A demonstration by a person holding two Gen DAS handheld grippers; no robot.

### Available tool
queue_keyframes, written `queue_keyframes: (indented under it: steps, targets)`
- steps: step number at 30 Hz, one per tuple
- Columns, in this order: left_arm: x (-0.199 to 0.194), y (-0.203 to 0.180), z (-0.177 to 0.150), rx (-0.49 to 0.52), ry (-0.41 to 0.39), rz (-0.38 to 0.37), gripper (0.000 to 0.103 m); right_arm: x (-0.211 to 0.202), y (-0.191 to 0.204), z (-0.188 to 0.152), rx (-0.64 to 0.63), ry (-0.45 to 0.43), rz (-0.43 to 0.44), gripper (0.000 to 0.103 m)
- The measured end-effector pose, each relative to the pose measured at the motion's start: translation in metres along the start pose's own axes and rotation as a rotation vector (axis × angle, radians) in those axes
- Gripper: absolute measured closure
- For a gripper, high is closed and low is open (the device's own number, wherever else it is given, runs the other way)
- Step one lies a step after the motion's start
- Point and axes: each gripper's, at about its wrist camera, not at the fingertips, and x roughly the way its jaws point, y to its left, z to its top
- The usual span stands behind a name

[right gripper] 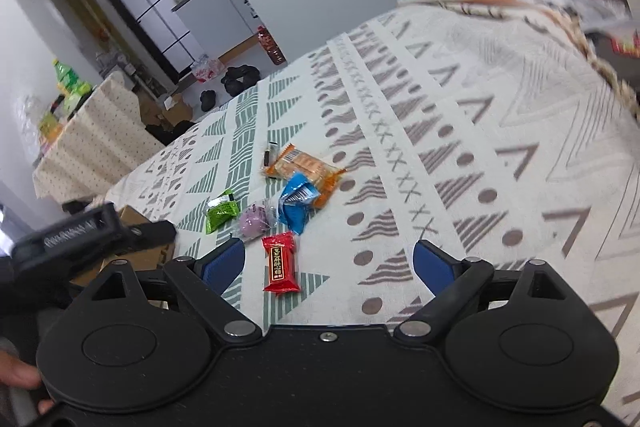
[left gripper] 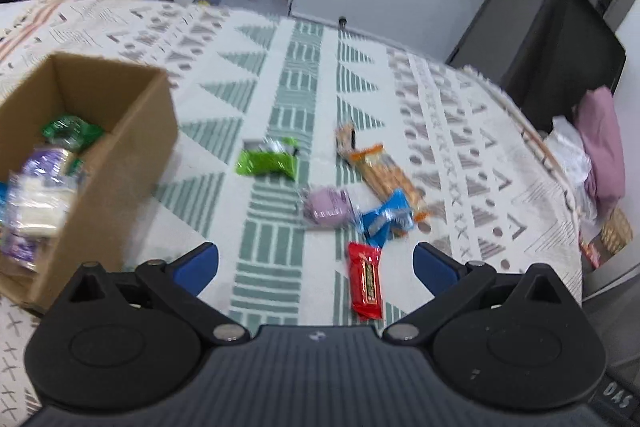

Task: Organize snacks
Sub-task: 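Grasp the red chocolate bar with the left gripper while the right gripper grasps the blue packet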

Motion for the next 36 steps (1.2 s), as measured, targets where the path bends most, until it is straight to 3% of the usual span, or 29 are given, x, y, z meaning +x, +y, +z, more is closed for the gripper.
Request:
queue_keyframes:
  steps: [4, 9, 17, 25, 33, 35, 36]
  targets:
    - [0.023, -0.009, -0.006, -0.015, 0.055, 0.001, 0.000, 0.009, -0.007, 0.002, 0.026, -0.012, 0.029, 0.013]
    - [0.039, -0.018, -0.010, -0.005, 0.067, 0.025, 0.000, 0.022, -0.020, 0.004, 0.066, -0.004, 0.053, 0.015]
    - [0.058, -0.027, -0.013, -0.022, 0.073, -0.007, 0.005, 0.040, -0.037, 0.006, 0.121, 0.002, 0.074, 0.017]
    - [0.081, -0.033, -0.016, -0.039, 0.124, -0.026, 0.035, 0.061, -0.044, 0.012, 0.155, 0.011, 0.105, 0.018]
    - [0.090, -0.035, -0.018, -0.014, 0.120, -0.023, 0.046, 0.081, -0.042, 0.013, 0.154, 0.040, 0.136, 0.019]
    - [0.092, -0.037, -0.018, 0.014, 0.120, 0.000, 0.054, 0.085, -0.039, 0.013, 0.150, 0.041, 0.144, 0.019]
    - [0.093, -0.039, -0.018, 0.046, 0.122, 0.025, 0.062, 0.087, -0.038, 0.014, 0.148, 0.042, 0.148, 0.019]
